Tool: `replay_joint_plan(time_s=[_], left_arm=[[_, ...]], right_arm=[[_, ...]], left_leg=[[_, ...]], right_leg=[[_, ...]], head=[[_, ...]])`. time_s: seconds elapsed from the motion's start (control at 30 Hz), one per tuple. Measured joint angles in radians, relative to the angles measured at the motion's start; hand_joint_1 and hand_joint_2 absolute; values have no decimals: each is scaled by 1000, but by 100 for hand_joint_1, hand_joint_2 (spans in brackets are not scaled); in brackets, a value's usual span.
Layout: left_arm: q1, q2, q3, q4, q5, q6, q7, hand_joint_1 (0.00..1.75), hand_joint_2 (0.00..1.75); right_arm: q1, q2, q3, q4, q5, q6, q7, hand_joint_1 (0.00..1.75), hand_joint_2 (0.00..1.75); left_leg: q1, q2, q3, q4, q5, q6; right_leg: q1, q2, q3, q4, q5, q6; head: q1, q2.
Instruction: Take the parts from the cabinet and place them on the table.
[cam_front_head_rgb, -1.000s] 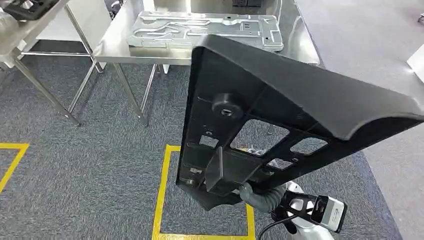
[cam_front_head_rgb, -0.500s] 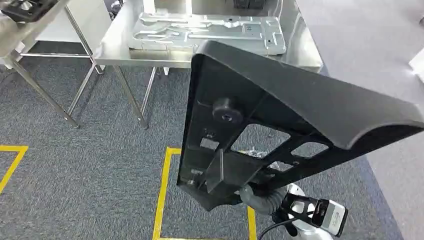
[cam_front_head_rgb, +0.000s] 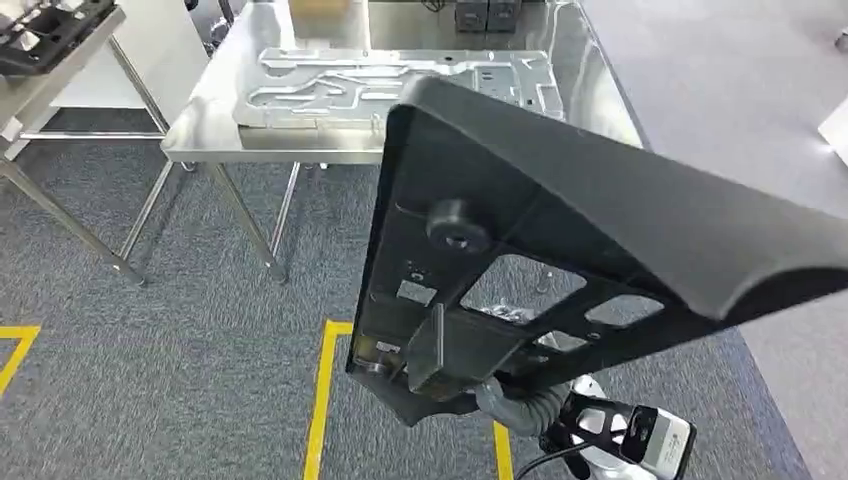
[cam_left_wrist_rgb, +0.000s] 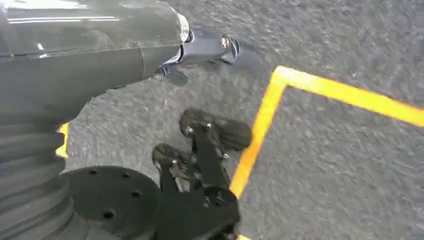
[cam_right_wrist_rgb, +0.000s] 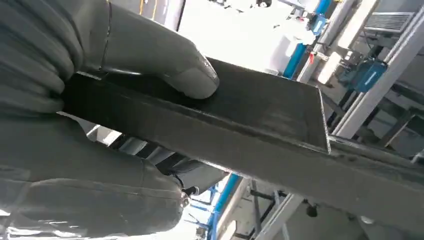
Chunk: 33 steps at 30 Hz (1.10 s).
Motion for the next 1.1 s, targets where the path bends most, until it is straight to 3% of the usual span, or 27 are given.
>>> replay_joint_plan(time_s=[0.07, 0.1, 0.13, 0.17, 0.27, 0.3, 0.33, 0.37, 0.43, 0.47, 0.5, 0.53, 0.6, 0.63, 0.67, 0.7, 0.77, 0.8, 0.83, 0.87, 0.9, 0.93, 0.97, 1.0, 1.03, 1.1], left_arm=[[0, 0, 0, 0, 2, 0, 0, 0, 175], [-1, 0, 0, 0, 3, 1, -1, 0, 175], [1, 0, 0, 0, 3, 1, -2, 0, 175], [1, 0, 0, 0, 3, 1, -2, 0, 175], [-1, 0, 0, 0, 6, 4, -6, 0, 175], [1, 0, 0, 0, 6, 4, -7, 0, 175], [2, 0, 1, 0, 6, 3, -7, 0, 175], [3, 0, 1, 0, 6, 3, -8, 0, 175], [4, 0, 1, 0, 5, 0, -9, 0, 175], [2, 0, 0, 0, 5, 0, -10, 0, 175], [0, 0, 0, 0, 5, 0, -10, 0, 175], [0, 0, 0, 0, 5, 0, -11, 0, 175], [-1, 0, 1, 0, 6, 0, -11, 0, 175], [-2, 2, 0, 0, 6, 1, -12, 0, 175], [-5, 1, 0, 0, 6, 1, -13, 0, 175], [-6, 0, 0, 0, 6, 1, -14, 0, 175], [-2, 0, 0, 0, 9, 1, -14, 0, 175], [1, 0, 0, 0, 9, 2, -14, 0, 175], [4, 0, 0, 0, 9, 2, -14, 0, 175], [5, 0, 0, 0, 10, 3, -15, 0, 175], [6, 0, 0, 0, 10, 3, -16, 0, 175], [7, 0, 0, 0, 10, 3, -18, 0, 175], [11, 2, 0, 0, 10, 3, -18, 0, 175], [10, 4, 0, 0, 10, 3, -20, 0, 175], [11, 4, 0, 0, 10, 4, -25, 0, 175], [13, 4, 0, 0, 9, 4, -27, 0, 175]], right_arm=[[-1, 0, -8, -5, 0, 1, -1, 175, 175], [-4, 0, -11, -7, -3, 1, -2, 175, 175], [-6, 0, -18, -8, -6, 1, -2, 175, 175], [-12, 0, -23, -10, -11, 1, -3, 175, 175], [-9, 0, -37, -10, -16, 1, -3, 175, 175], [-6, 0, -39, -12, -16, 1, -3, 175, 175], [-3, 0, -39, -16, -16, 1, -3, 175, 175], [0, 1, -40, -24, -13, 1, -3, 175, 175], [8, 1, -44, -35, -10, 0, -3, 175, 175], [11, 1, -47, -37, -8, 0, -2, 175, 175], [14, 3, -48, -38, -4, 0, -2, 175, 175], [20, 3, -50, -44, -3, 0, -2, 175, 175], [20, 4, -53, -52, -4, 0, -2, 175, 175], [22, 7, -53, -56, -4, 1, -2, 175, 175], [20, 9, -53, -58, -5, 1, -2, 175, 175], [20, 13, -53, -58, -4, 1, -2, 175, 175], [24, 14, -53, -58, -3, 1, -3, 175, 175], [27, 14, -53, -58, -2, 2, -3, 175, 175], [30, 14, -53, -59, -2, 2, -4, 175, 175], [33, 14, -53, -59, -1, 3, -5, 175, 175], [35, 14, -54, -59, -1, 5, -5, 175, 175], [37, 14, -54, -59, -1, 6, -6, 175, 175], [42, 14, -54, -59, -1, 6, -6, 175, 175], [50, 15, -56, -58, -2, 11, -6, 175, 175], [58, 18, -59, -60, -6, 17, -8, 175, 175], [76, 25, -66, -63, -11, 31, -12, 175, 175]], left_leg=[[0, -1, 5, -16, -12, 10], [7, -6, 21, -30, -12, 13], [9, -6, 38, -44, -15, 19], [11, -6, 49, -52, -20, 25], [11, -7, 73, -53, -42, 29], [12, -9, 85, -53, -52, 27], [14, -10, 100, -53, -63, 24], [16, -11, 117, -53, -74, 20], [18, -11, 136, -54, -99, 9], [16, -12, 155, -46, -110, 2], [15, -13, 150, -49, -116, -7], [16, -11, 153, -56, -123, -15], [17, -11, 174, -46, -122, -28], [21, -10, 162, -13, -124, -30], [21, -10, 130, 50, -126, -31], [21, -10, 77, 132, -143, -34], [21, -10, -25, 263, -213, -39], [21, -10, -55, 279, -229, -38], [20, -10, -65, 257, -223, -35], [18, -10, -60, 201, -190, -27], [15, -10, -47, 129, -134, -17], [10, -11, -34, 53, -55, -6], [6, -12, -31, 4, 44, 7], [-2, -17, -39, 6, 13, 5], [-4, -16, -30, -4, 30, 7], [-2, -12, -8, -26, 21, 17]], right_leg=[[2, -3, 4, 5, 9, 14], [3, -4, -2, 20, 15, 19], [-1, -6, -19, 62, 17, 21], [-1, -7, -61, 126, 4, 23], [-9, -8, -204, 305, -80, 37], [-11, -9, -229, 310, -74, 39], [-13, -9, -234, 277, -41, 43], [-16, -10, -223, 216, 12, 43], [-20, -17, -187, 58, 154, 45], [-14, -21, -192, 42, 138, 37], [-9, -21, -190, 45, 125, 22], [-7, -17, -189, 45, 133, 15], [-10, -12, -168, 40, 124, -2], [-12, -13, -152, 32, 118, -9], [-12, -14, -141, 29, 111, -15], [-12, -14, -132, 28, 103, -17], [-8, -12, -112, 27, 84, -22], [-6, -8, -99, 27, 73, -22], [-5, -6, -84, 27, 62, -22], [-3, -5, -65, 27, 49, -21], [-1, -4, -47, 27, 37, -21], [1, -5, -31, 25, 24, -20], [-2, -5, -29, 23, 14, -19], [-1, 7, -24, 18, 10, -8], [-2, 8, -20, 13, 6, -1], [1, 8, -12, 25, 27, 14]], head=[[0, 0], [0, 0], [0, 0], [0, 0], [0, 0], [0, 0], [0, 0], [0, 0], [0, 0], [0, 0], [2, 0], [2, 0], [2, 0], [2, 0], [1, 0], [2, 0], [1, 0], [1, 0], [1, 0], [1, 0], [1, 0], [2, 0], [2, 0], [1, 0], [3, 0], [2, 0]])
